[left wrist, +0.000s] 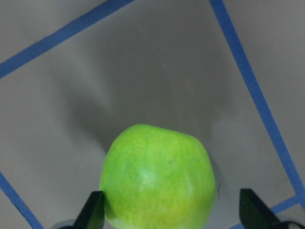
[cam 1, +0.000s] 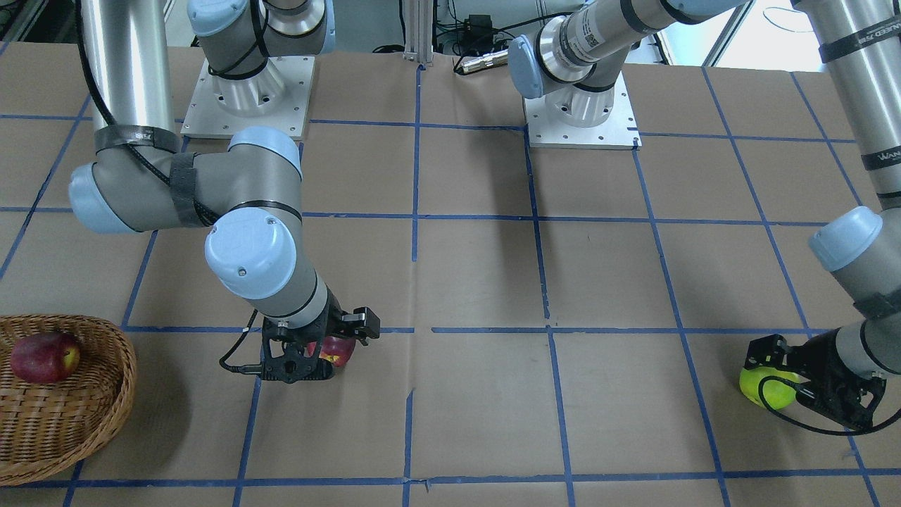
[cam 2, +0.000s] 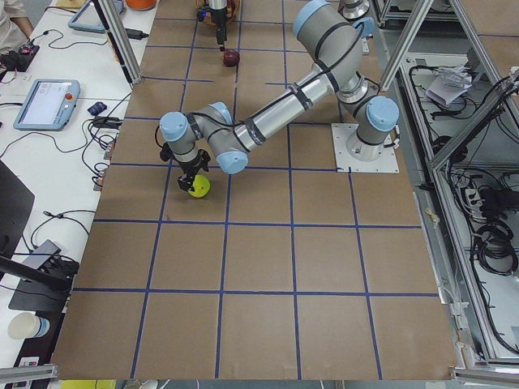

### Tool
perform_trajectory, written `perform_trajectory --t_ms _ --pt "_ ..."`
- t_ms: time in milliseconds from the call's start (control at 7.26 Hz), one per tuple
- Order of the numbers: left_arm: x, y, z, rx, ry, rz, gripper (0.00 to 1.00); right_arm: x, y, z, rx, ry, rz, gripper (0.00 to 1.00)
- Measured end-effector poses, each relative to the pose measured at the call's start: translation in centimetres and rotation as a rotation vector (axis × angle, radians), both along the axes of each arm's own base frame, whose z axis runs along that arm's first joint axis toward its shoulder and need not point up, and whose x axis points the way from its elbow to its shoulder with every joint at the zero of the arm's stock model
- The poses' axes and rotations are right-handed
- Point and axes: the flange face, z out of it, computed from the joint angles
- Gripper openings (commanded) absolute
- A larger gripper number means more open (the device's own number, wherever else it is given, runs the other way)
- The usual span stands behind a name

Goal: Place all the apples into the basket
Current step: 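Grasp dark red apple with right gripper while left lifts green apple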

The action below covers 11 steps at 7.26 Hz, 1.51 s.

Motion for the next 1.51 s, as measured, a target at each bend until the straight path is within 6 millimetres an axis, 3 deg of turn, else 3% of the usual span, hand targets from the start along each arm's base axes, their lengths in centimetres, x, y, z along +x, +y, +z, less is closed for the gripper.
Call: perform_trajectory --t_ms 138,275,551,689,826,964,1240,1377,1515 --pt "0.1 -0.1 -0.3 0.002 0.000 0.002 0.49 -0.2 0.1 -0.4 -0.003 0.025 0.003 1.00" --pt "0.1 -0.1 -0.2 0.001 -0.002 0.004 0.31 -0.5 0.2 -1.3 0.002 0.049 0.005 1.00" --pt "-1.3 -0.2 1.9 0.001 -0.007 0.032 0.24 -0.7 0.7 -4.0 0.001 0.055 0.002 1.00" --pt "-3.3 -0.4 3.9 0.014 -0.008 0.072 0.19 -0.7 1.1 -5.2 0.013 0.055 -0.003 0.46" --pt "-6.6 -0.8 6.1 0.032 -0.006 0.111 0.14 -0.8 1.5 -5.9 0.024 0.056 -0.010 0.00" --pt "-10.4 -0.6 7.6 0.052 0.024 0.173 0.14 -0.8 1.7 -6.0 0.027 0.059 -0.016 0.00" --pt "-16.9 0.4 8.6 0.095 0.135 0.308 0.04 -1.3 1.3 -5.1 0.008 0.069 -0.020 0.00" --pt "-21.2 1.2 8.2 0.129 0.167 0.370 0.04 -2.6 0.4 -2.8 -0.030 0.072 -0.034 0.00" --pt "-26.3 1.9 7.6 0.154 0.163 0.433 0.04 -6.0 -0.9 0.6 -0.062 0.080 -0.071 0.00"
